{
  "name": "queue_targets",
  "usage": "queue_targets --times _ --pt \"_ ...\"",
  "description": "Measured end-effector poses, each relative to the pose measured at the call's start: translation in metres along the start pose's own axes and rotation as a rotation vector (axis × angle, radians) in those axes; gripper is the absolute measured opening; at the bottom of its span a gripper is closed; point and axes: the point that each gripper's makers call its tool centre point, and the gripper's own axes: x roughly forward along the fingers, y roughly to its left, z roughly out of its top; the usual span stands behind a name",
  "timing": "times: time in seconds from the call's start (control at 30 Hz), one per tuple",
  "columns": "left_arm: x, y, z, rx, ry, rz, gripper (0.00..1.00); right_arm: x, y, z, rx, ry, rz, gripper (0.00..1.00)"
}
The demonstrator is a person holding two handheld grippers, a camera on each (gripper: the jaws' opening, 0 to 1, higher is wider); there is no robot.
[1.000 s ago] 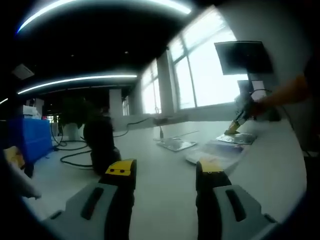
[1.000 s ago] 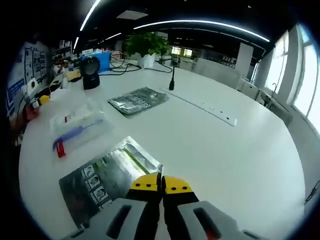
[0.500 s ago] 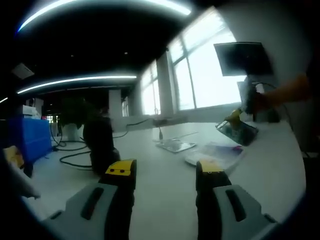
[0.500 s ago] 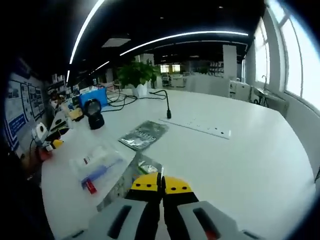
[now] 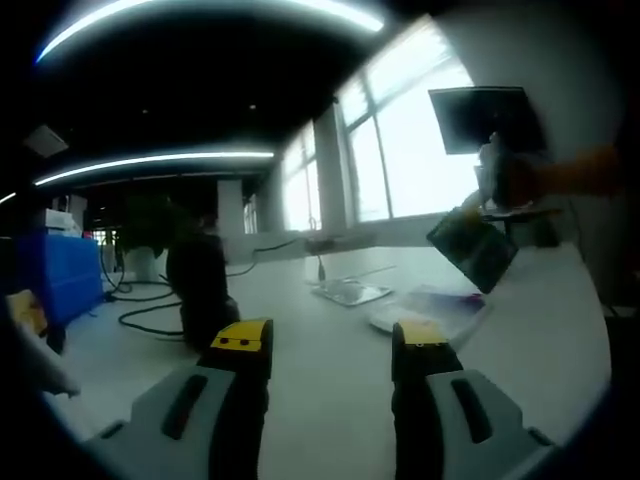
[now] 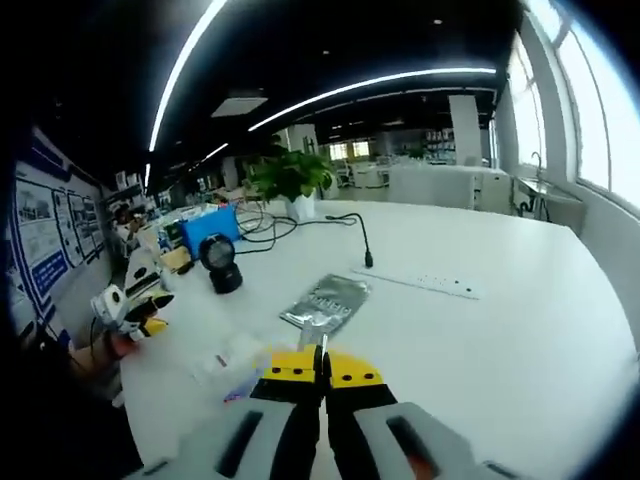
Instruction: Clip sheet goods on table flip sheet goods clip sheet goods scan sheet goods put sheet goods back to table
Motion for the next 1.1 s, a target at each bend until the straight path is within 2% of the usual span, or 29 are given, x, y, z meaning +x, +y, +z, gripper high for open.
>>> queue_targets --times 0.13,0.27,0.33,0.53,0.63,0.8,0.93,1.0,1.1 --pt "0.0 0.0 0.001 -0.003 -0.002 0.002 0.4 -0.003 0.012 0.006 0.038 -0.031 0.002 0.0" --pt "0.0 0.001 0.0 -0.005 -0.002 0.003 0.4 -0.005 0.013 0.014 0.055 -0.064 -0.031 0.0" --pt "0.0 0.0 0.0 -0.003 -0.002 0.002 0.4 -0.006 0.015 0.019 0.073 -0.086 -0.023 0.0" --pt "-0.001 0.003 0.001 -0.013 -0.008 0.01 0.4 -0.005 0.021 0.028 0.044 -0.124 -0.058 0.0" --pt "-0.001 0.002 0.001 -0.011 -0.008 0.008 0.4 -0.005 0.029 0.046 0.094 -0.206 -0.055 0.0" --pt "-0.001 0.003 0.002 -0.015 -0.01 0.011 0.4 -0.002 0.044 0.07 0.14 -0.293 -0.042 0.0" --pt "-0.002 0.004 0.002 -0.021 -0.014 0.012 0.4 0.003 0.048 0.084 0.164 -0.358 -0.067 0.0" --pt "-0.002 0.004 0.002 -0.022 -0.015 0.009 0.4 0.003 0.047 0.093 0.208 -0.428 -0.094 0.0" --pt "-0.002 0.003 0.002 -0.025 -0.016 0.005 0.4 0.007 0.051 0.098 0.211 -0.445 -0.102 0.0"
